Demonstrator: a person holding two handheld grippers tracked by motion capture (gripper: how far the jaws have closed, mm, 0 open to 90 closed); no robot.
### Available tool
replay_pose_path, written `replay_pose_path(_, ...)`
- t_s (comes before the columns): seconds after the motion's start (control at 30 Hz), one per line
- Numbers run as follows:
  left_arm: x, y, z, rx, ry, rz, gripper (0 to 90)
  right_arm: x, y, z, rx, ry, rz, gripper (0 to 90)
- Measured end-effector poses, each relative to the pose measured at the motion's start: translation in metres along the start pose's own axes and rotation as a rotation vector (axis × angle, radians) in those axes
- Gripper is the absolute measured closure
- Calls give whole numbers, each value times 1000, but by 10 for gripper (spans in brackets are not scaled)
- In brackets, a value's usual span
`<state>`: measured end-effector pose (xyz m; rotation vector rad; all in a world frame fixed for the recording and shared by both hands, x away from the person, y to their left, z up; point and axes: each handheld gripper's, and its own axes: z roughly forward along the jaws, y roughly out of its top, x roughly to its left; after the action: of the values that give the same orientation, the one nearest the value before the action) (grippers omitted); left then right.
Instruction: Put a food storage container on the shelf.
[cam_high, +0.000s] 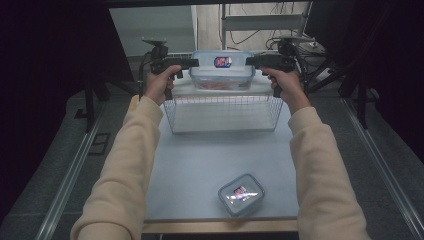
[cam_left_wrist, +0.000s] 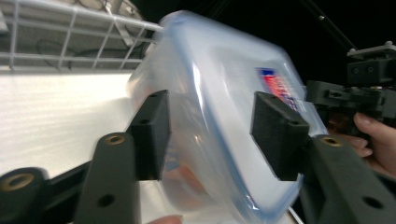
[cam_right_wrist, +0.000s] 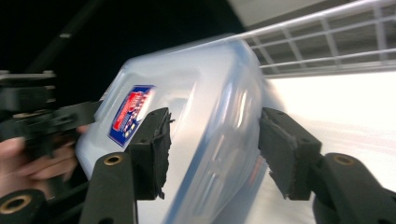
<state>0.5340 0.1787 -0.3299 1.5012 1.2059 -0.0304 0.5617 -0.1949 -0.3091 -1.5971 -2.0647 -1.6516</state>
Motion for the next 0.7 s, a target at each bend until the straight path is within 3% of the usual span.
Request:
replay_pose_path(0.1,1,-1,2,-5,-8,-20,399,1,-3,4,-49,-13,25,393)
replay_pose_path(0.2,-1,-2,-1,-14,-16,-5,347,6,-6,3,-74,-14,13,354)
replay_pose_path(0.27,-4,-3,-8,-45,-7,17,324,11,-8,-2,-87,-22,-23,350)
replay_pose_path(0.3,-6,-3,-12,-47,6,35,305,17,-10,-9,-102,-31,-64,349)
replay_pose_path(0.33,-8,-4,-16,-51,16,53,305,17,-10,-9,-102,-31,-64,349)
replay_pose_path(0.43,-15,-10,-28,-46,35,107,314,23,-15,-23,-108,-43,-125,377)
replay_pose_path(0.57,-23,-23,-44,-29,23,160,316,26,-30,-44,-82,-46,-195,442)
replay_pose_path(0.7,-31,-41,-57,-12,26,204,326,28,-44,-53,-54,-46,-244,527)
